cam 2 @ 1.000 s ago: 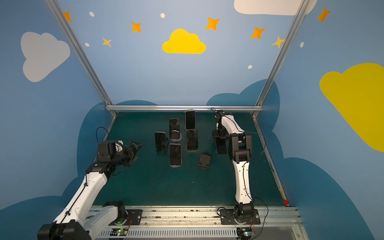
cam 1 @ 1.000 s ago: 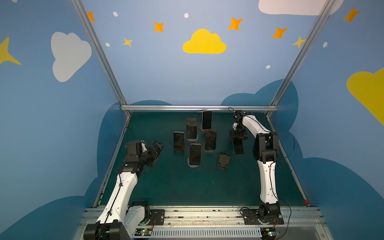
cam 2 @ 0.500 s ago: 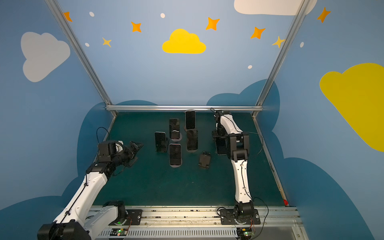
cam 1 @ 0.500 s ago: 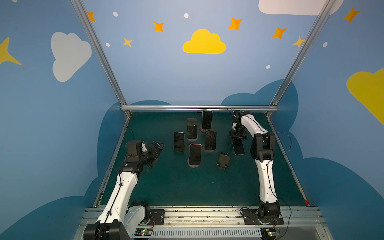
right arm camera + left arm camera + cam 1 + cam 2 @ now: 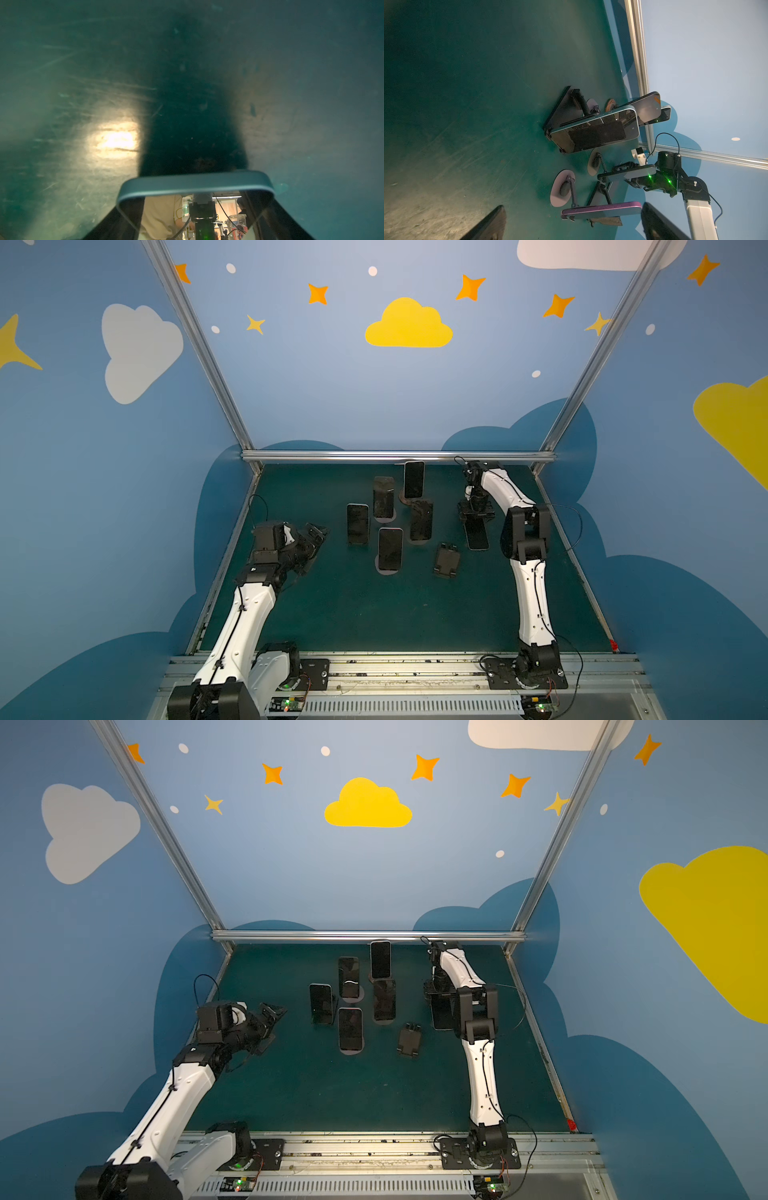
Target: Remove the phone from the phone stand
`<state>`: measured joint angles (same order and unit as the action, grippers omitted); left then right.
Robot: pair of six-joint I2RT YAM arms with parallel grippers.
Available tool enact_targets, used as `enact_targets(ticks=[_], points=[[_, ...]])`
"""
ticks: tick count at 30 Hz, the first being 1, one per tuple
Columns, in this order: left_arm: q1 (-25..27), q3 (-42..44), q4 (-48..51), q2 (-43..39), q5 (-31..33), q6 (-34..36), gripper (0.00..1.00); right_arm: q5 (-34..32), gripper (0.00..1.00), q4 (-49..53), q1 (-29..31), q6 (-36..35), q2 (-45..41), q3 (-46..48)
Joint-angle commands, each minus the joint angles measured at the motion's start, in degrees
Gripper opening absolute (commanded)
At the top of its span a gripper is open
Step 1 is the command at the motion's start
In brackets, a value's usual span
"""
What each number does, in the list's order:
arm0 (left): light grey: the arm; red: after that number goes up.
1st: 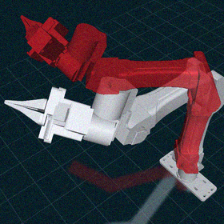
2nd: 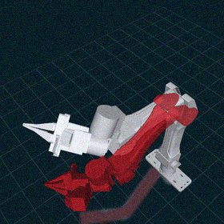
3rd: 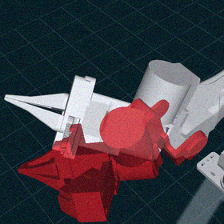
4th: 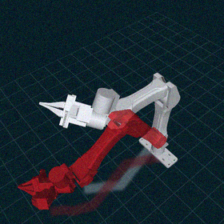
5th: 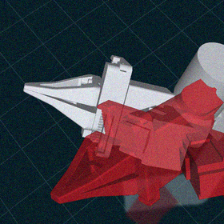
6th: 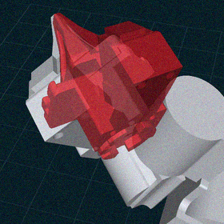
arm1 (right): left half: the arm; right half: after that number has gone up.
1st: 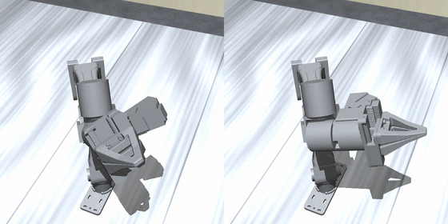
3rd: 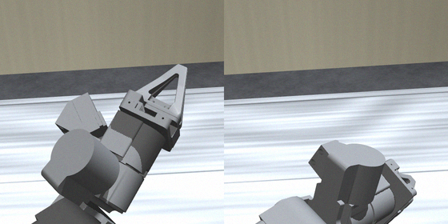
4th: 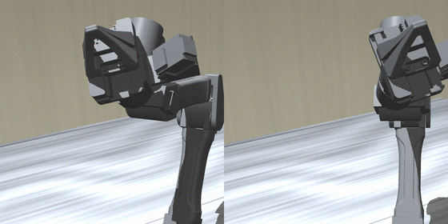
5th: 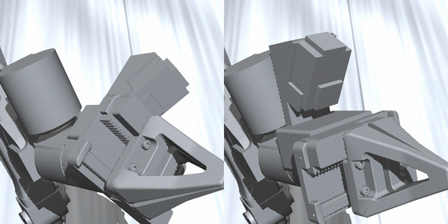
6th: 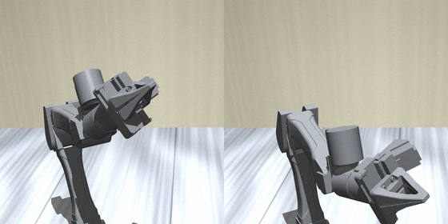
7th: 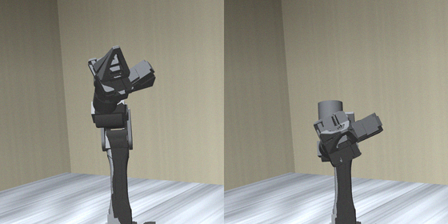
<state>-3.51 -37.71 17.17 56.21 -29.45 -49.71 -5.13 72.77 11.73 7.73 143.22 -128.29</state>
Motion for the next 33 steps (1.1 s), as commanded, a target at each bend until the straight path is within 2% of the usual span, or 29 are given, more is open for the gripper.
enact_targets(ticks=[1, 12, 19, 25, 28, 30, 33], points=[[0.4, -1.6, 0.7, -0.4, 0.2, 1.3, 1.00, 1.8, 0.76, 0.3, 0.5, 1.2, -0.7, 3.3], [0.9, -1.7, 1.0, -0.2, 0.8, 1.8, 1.00, 2.5, 0.81, -1.7, 0.4, 0.4, -2.4, 4.5], [6.2, -6.2, 4.2, -1.8, 6.3, 7.6, 1.00, 1.2, 0.85, -3.0, -0.1, 2.9, -9.6, 4.6], [16.6, -10.5, 6.6, -7.3, 19.7, 12.9, 1.00, 0.8, 0.88, -5.6, 0.1, 4.5, -18.5, 7.8], [22.3, -12.6, 6.9, -7.9, 23.6, 14.3, 1.00, -0.2, 0.88, -6.6, 0.0, 5.8, -22.8, 10.5], [27.5, -14.1, 6.9, -7.0, 26.9, 15.9, 1.00, -0.1, 0.88, -9.8, 0.3, 7.5, -27.4, 15.9], [36.9, -16.0, 5.7, -4.0, 34.2, 19.0, 1.00, 1.9, 0.88, -19.1, 0.6, 11.2, -37.0, 29.4]])
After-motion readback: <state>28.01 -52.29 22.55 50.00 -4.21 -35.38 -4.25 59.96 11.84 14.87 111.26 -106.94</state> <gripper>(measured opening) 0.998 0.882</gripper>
